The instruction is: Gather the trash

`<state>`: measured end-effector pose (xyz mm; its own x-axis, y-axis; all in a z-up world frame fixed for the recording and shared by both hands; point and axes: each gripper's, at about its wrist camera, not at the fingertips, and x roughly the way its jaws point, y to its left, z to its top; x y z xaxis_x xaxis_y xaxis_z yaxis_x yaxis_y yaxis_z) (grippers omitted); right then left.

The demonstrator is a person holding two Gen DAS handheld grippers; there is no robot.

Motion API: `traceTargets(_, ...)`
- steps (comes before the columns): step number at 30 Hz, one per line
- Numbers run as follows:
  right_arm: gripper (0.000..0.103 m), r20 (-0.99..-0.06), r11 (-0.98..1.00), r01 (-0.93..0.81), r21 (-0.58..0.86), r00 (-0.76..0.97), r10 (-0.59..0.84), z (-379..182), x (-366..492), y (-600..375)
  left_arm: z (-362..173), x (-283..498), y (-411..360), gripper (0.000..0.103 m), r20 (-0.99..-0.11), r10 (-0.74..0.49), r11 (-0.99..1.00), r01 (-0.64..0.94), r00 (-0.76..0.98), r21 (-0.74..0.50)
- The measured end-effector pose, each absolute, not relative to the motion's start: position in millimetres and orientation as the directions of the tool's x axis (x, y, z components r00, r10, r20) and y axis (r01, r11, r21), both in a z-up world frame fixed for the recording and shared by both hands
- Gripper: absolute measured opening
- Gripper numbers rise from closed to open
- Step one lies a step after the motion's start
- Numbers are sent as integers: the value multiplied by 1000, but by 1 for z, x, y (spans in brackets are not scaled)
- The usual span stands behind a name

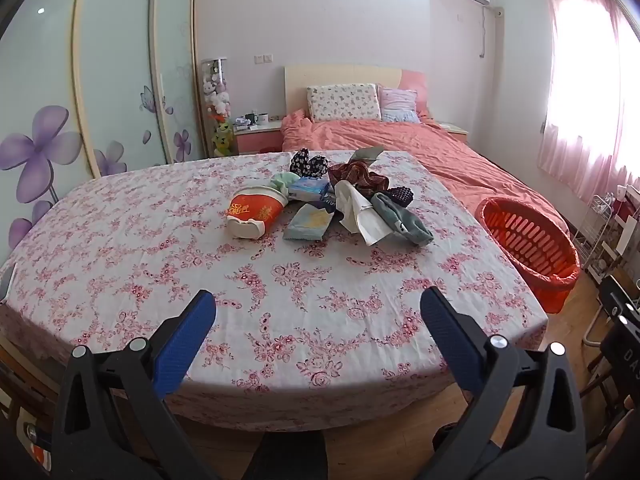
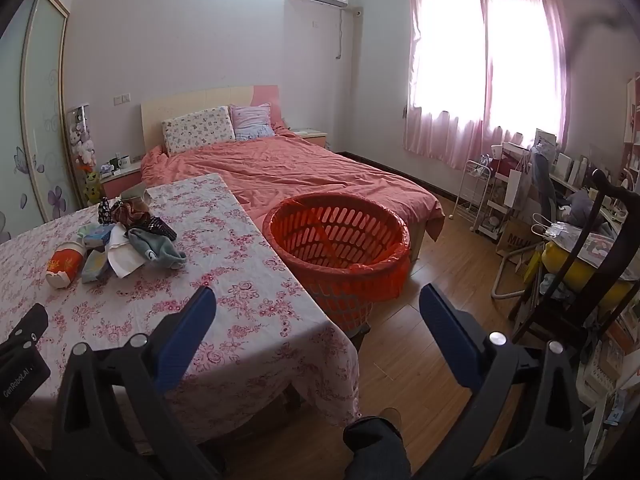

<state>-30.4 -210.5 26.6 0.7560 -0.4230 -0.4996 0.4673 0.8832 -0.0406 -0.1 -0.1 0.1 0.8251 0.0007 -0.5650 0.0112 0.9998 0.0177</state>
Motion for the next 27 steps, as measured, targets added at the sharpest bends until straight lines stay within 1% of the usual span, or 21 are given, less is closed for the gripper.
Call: traceTargets(27,99,-499,883,467,-44,756,-424,25,-29,-209,0,0,0,101,-569,-2,1000,11,822,13)
